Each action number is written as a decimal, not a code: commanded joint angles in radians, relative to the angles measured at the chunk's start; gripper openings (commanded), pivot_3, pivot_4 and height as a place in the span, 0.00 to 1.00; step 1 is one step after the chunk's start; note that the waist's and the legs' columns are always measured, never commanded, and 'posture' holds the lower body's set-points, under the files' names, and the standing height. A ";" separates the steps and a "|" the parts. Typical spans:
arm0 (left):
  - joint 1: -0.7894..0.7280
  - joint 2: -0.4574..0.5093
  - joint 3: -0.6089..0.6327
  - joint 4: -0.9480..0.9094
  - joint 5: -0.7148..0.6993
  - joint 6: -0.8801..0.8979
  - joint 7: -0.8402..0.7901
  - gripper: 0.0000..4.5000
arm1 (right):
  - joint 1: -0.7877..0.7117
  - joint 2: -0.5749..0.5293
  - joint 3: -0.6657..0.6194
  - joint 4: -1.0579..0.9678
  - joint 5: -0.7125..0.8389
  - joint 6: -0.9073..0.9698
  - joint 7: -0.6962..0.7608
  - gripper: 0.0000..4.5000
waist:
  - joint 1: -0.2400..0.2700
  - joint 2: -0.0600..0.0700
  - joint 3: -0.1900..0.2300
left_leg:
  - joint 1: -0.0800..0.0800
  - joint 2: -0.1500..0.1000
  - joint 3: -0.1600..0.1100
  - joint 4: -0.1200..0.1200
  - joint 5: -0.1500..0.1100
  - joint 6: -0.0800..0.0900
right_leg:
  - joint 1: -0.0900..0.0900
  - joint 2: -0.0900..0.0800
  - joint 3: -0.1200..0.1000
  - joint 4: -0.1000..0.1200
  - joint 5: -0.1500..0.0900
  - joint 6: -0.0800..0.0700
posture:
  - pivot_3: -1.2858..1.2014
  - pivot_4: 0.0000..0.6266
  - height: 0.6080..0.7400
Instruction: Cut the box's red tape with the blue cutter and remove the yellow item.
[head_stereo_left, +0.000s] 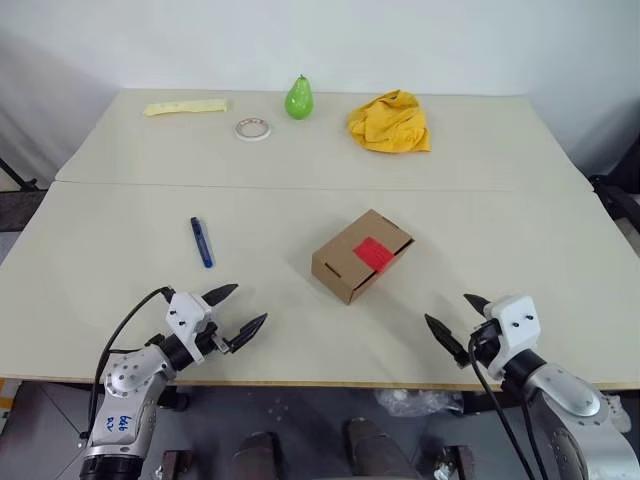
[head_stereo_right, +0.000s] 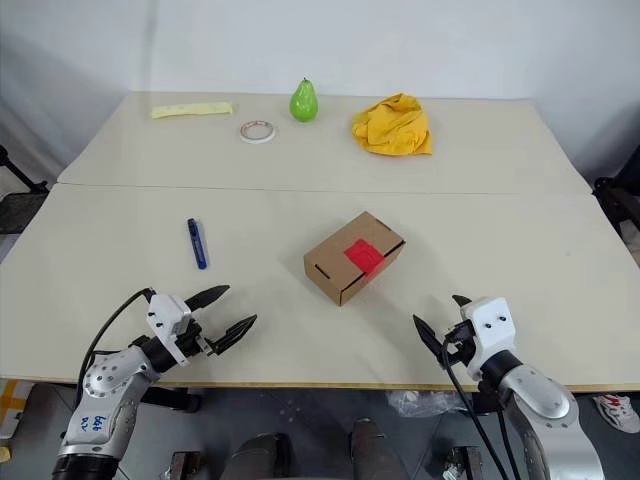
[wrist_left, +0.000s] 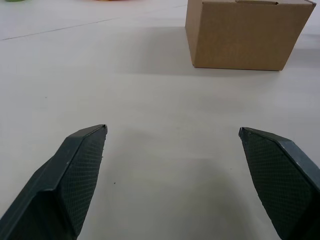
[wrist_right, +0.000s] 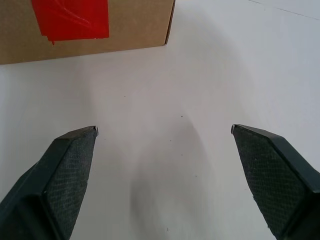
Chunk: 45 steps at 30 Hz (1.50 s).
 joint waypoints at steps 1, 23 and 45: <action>0.014 -0.011 -0.027 -0.019 -0.008 0.033 -0.003 1.00 | 0.001 -0.003 -0.015 -0.033 0.005 0.000 -0.011 1.00 | 0.001 0.000 0.000 | 0.000 0.000 0.000 0.000 0.000 0.000 | 0.000 0.000 0.000 0.000 0.000 0.000 | 0.52 0.24 1.00; -0.285 -0.120 -0.094 0.165 0.121 0.062 0.168 0.37 | -0.212 -0.003 0.053 -0.079 -0.025 0.275 -0.120 0.29 | 0.018 0.000 0.000 | -0.002 -0.007 -0.001 0.004 0.001 0.002 | -0.001 -0.001 -0.001 0.002 0.002 0.003 | 0.52 0.24 1.00; -0.545 -0.225 -0.213 0.387 0.091 0.037 -0.104 0.00 | -0.653 0.042 0.186 0.145 -0.043 0.452 -0.135 0.00 | 0.013 -0.002 0.001 | -0.003 -0.008 0.001 0.004 0.001 0.002 | -0.004 -0.003 -0.005 0.005 0.002 0.004 | 0.52 0.24 1.00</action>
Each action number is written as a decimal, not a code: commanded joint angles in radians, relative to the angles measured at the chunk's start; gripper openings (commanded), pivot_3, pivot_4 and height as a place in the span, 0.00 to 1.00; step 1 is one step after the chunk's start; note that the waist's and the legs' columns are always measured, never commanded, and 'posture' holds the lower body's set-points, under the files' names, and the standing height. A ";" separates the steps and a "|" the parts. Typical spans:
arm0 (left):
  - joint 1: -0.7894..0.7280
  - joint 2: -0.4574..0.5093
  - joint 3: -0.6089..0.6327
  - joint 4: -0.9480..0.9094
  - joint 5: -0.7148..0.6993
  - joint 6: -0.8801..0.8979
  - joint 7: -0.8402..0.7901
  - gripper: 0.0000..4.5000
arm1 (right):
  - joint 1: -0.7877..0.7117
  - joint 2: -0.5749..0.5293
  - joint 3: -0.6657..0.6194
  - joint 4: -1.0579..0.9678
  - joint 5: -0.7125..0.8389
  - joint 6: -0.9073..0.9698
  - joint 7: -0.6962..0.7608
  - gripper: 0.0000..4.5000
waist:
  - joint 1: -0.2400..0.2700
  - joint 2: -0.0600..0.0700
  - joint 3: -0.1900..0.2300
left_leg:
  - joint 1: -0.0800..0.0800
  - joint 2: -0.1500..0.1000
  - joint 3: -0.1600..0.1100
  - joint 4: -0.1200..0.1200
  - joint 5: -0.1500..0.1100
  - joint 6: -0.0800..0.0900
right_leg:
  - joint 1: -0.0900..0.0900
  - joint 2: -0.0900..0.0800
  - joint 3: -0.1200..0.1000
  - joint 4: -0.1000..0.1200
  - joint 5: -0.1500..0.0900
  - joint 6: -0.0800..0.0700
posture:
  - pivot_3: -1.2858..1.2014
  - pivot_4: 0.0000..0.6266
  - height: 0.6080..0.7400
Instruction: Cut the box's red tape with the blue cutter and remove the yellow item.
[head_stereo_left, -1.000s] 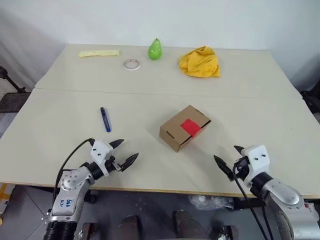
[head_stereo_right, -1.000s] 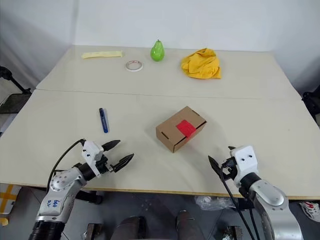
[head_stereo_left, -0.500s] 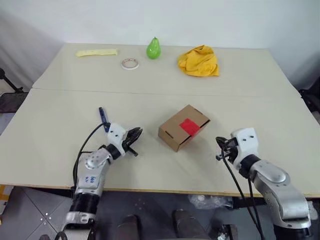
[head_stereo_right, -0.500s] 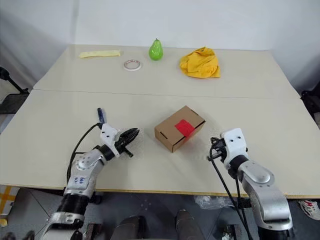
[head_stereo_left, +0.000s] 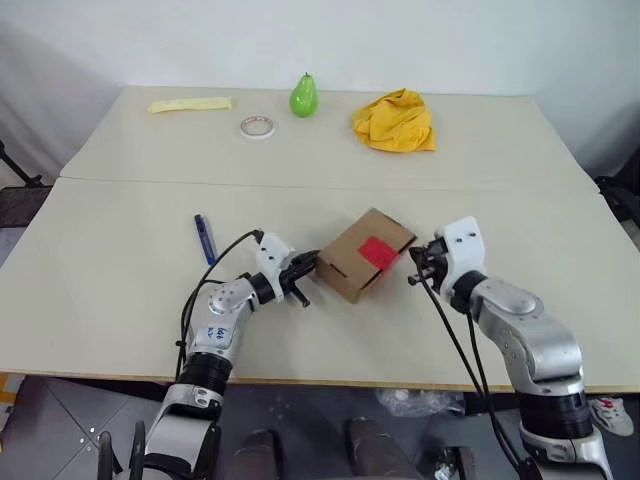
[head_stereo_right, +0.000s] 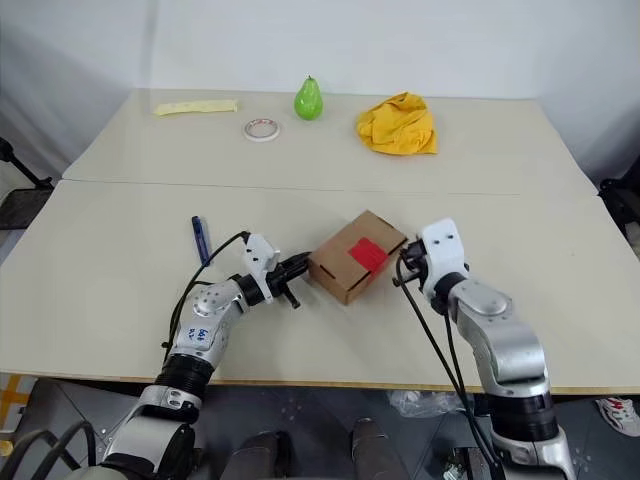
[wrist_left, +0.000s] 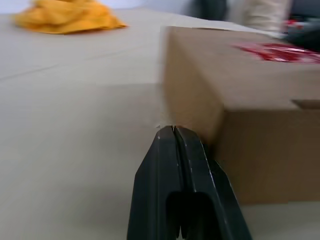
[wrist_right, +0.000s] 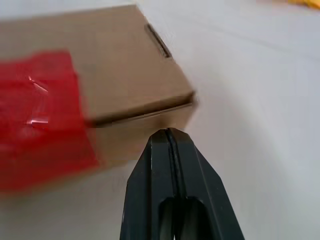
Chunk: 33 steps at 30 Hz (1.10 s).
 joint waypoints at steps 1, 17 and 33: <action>0.012 0.028 -0.027 -0.092 -0.035 0.052 -0.092 0.00 | -0.057 -0.006 0.017 0.009 0.000 -0.004 0.020 0.00 | -0.001 0.000 0.000 | 0.000 0.000 0.000 0.000 0.000 0.000 | -0.001 0.000 0.000 0.001 0.000 0.000 | 0.52 0.24 1.00; 0.109 0.102 -0.130 -0.496 -0.181 0.435 -0.267 0.00 | -0.151 -0.095 0.166 0.008 0.014 0.054 0.201 0.00 | -0.001 0.000 0.000 | 0.000 0.005 -0.001 0.001 0.000 0.000 | -0.001 -0.002 -0.003 0.002 0.000 0.000 | 0.52 0.24 1.00; 0.323 0.278 0.084 -0.605 -0.284 0.608 -0.166 0.00 | 0.008 -0.161 -0.060 -0.176 0.004 0.063 0.108 0.00 | 0.000 -0.001 0.001 | 0.001 0.007 -0.003 0.001 -0.002 0.001 | -0.002 -0.004 -0.004 0.002 0.000 0.000 | 0.52 0.24 1.00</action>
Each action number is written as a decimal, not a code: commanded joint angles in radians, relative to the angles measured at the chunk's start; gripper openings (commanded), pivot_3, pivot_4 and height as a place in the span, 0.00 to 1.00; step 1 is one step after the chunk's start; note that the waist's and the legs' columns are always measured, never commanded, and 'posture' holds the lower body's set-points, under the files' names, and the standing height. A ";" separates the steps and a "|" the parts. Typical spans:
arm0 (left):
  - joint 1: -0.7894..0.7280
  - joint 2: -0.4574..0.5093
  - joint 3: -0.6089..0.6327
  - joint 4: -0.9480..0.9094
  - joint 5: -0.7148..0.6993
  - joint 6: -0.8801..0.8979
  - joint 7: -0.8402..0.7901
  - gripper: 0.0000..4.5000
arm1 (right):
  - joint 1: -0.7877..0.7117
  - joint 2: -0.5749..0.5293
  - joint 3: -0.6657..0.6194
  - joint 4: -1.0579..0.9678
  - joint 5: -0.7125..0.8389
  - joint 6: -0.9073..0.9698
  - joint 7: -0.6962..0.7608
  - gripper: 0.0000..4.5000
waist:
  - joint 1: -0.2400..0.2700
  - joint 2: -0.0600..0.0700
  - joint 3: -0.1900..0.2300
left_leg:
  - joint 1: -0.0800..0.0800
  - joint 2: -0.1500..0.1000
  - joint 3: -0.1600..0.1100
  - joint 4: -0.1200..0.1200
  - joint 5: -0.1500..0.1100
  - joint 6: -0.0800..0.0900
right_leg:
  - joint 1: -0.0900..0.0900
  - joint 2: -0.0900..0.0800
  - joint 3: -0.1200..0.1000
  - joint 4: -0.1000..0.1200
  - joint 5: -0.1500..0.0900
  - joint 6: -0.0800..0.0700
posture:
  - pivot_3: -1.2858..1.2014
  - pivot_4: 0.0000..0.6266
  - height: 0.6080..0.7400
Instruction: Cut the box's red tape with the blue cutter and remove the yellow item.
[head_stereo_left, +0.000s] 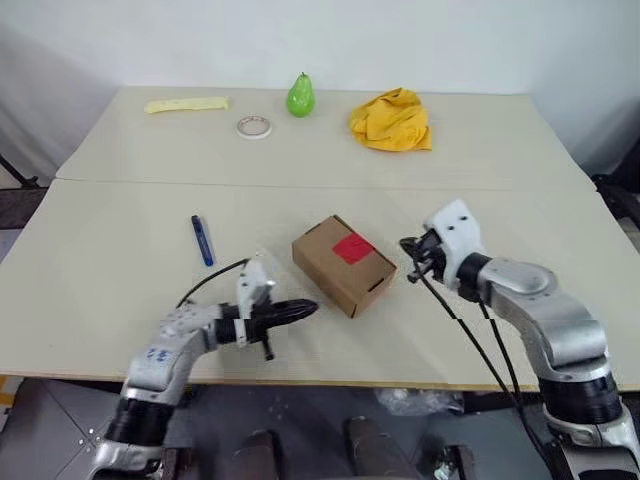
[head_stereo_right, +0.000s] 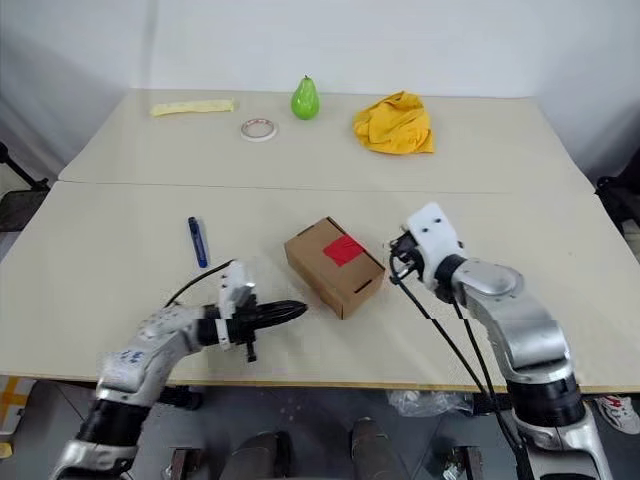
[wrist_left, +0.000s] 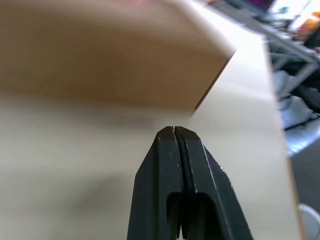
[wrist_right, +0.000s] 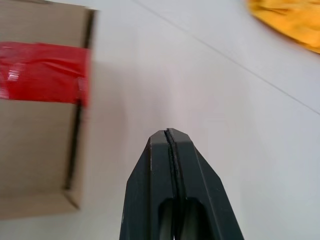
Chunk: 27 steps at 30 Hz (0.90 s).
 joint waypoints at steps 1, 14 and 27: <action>0.012 0.019 0.049 -0.064 -0.059 0.032 0.007 0.00 | 0.028 -0.005 -0.075 -0.090 0.017 0.020 -0.027 0.00 | 0.004 -0.001 0.001 | 0.000 0.000 0.000 0.000 0.000 0.000 | 0.000 0.000 0.000 0.000 0.000 0.000 | 0.52 0.24 1.00; -0.435 -0.081 0.159 0.620 0.117 -0.446 0.183 0.00 | 0.243 -0.047 -0.088 -0.311 0.101 0.282 -0.031 0.00 | 0.006 -0.004 0.002 | -0.001 -0.004 -0.001 0.000 -0.001 0.000 | 0.000 -0.002 -0.011 -0.002 0.000 -0.001 | 0.52 0.24 1.00; -0.705 -0.188 0.075 0.994 0.174 -0.568 -0.065 0.00 | 0.178 0.052 -0.020 -0.363 0.115 0.363 -0.128 0.00 | 0.008 -0.005 0.003 | -0.003 -0.004 0.002 0.000 -0.002 -0.001 | -0.001 -0.002 -0.015 -0.002 0.000 -0.001 | 0.52 0.24 1.00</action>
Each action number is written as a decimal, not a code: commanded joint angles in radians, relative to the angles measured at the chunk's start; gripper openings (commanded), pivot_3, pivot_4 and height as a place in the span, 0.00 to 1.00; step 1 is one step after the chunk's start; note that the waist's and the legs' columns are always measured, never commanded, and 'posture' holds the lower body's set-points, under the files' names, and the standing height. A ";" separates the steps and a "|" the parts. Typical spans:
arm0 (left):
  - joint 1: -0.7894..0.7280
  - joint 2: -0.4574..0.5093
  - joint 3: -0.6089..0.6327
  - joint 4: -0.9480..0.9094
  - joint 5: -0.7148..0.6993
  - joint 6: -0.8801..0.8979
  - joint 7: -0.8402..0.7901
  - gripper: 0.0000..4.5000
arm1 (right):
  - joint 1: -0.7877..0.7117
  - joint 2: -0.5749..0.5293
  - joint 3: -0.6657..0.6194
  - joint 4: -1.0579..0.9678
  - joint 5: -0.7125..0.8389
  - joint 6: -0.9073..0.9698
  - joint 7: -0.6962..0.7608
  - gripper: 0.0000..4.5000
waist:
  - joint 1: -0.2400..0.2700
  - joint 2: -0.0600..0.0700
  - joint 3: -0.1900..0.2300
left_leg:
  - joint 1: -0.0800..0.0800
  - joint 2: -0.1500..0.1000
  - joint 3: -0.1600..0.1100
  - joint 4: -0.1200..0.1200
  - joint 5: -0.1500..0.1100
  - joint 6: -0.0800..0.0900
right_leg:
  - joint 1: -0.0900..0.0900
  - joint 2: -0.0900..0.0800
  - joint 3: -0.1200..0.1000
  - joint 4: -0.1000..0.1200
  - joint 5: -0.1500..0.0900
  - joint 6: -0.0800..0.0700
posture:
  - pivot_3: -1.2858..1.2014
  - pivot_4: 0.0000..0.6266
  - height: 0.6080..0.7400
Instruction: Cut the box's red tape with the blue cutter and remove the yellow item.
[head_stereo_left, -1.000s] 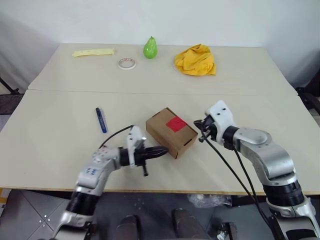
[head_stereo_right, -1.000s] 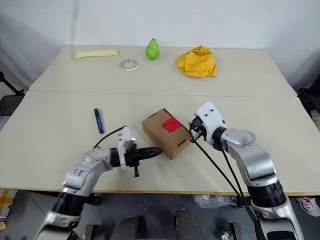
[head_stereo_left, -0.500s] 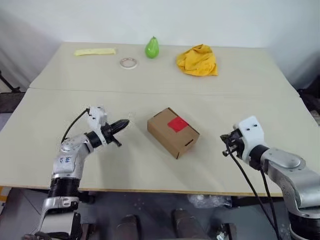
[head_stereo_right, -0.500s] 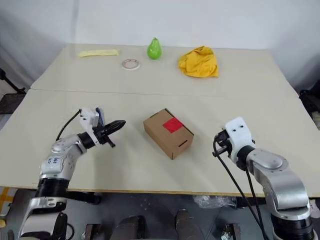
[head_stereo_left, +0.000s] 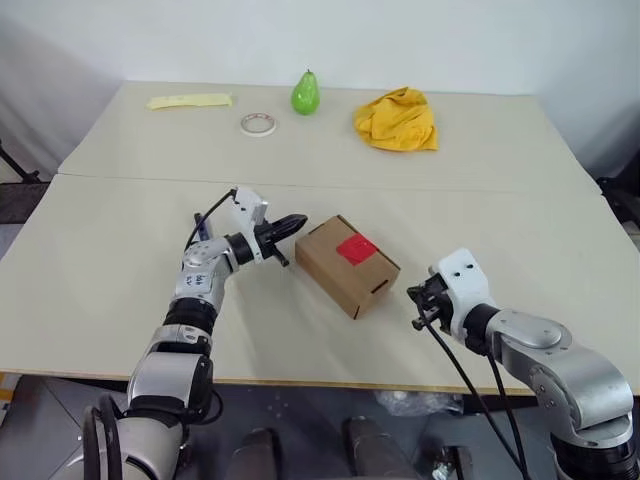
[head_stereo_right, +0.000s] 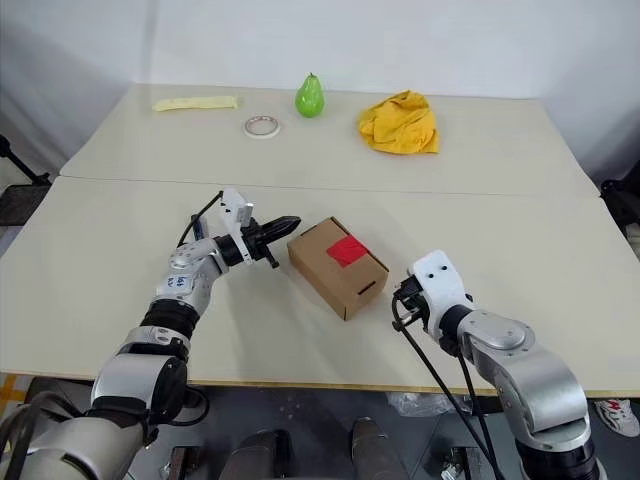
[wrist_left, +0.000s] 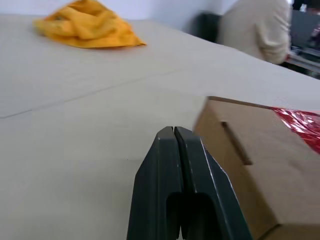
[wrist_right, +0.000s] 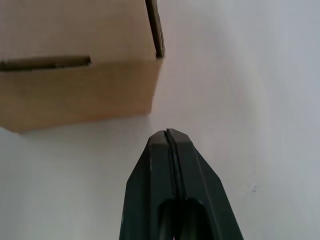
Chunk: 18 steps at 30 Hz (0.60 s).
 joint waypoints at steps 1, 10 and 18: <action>-0.043 -0.007 -0.024 0.011 0.009 0.006 -0.099 0.00 | -0.020 0.010 -0.003 -0.060 0.015 0.025 -0.020 0.00 | 0.000 0.000 0.000 | 0.000 0.000 0.000 0.000 0.000 0.000 | 0.000 0.000 0.000 0.000 0.000 0.000 | 0.52 0.24 1.00; 0.019 0.008 -0.108 -0.132 0.023 0.121 -0.264 0.00 | -0.042 0.040 -0.019 -0.134 0.034 0.125 -0.053 0.00 | -0.001 0.000 0.000 | 0.000 0.001 -0.001 0.000 0.000 0.000 | -0.001 0.000 -0.001 0.003 0.000 0.000 | 0.52 0.24 1.00; 0.116 0.014 -0.142 -0.328 0.010 0.237 -0.271 0.00 | 0.006 0.045 -0.072 -0.215 0.047 0.221 -0.057 0.00 | 0.009 0.000 0.000 | 0.000 0.003 -0.002 0.000 0.000 0.000 | -0.001 -0.001 -0.002 0.003 0.000 0.000 | 0.52 0.24 1.00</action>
